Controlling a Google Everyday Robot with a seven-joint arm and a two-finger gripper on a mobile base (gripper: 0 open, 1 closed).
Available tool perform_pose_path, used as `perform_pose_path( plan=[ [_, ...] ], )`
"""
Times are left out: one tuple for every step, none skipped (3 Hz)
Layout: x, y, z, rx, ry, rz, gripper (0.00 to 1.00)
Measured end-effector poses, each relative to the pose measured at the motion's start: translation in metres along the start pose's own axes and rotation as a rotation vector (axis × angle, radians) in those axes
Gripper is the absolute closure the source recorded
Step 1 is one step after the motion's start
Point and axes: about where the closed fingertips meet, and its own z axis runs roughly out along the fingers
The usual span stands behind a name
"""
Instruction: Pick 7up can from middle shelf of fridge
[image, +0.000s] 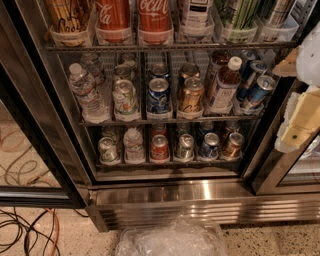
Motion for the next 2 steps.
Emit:
perform_pose_path(
  plan=[
    [0.0, 0.0, 0.0, 0.0, 0.0, 0.0, 0.0],
    [-0.02, 0.019, 0.017, -0.011, -0.03, -0.012, 0.0]
  ],
)
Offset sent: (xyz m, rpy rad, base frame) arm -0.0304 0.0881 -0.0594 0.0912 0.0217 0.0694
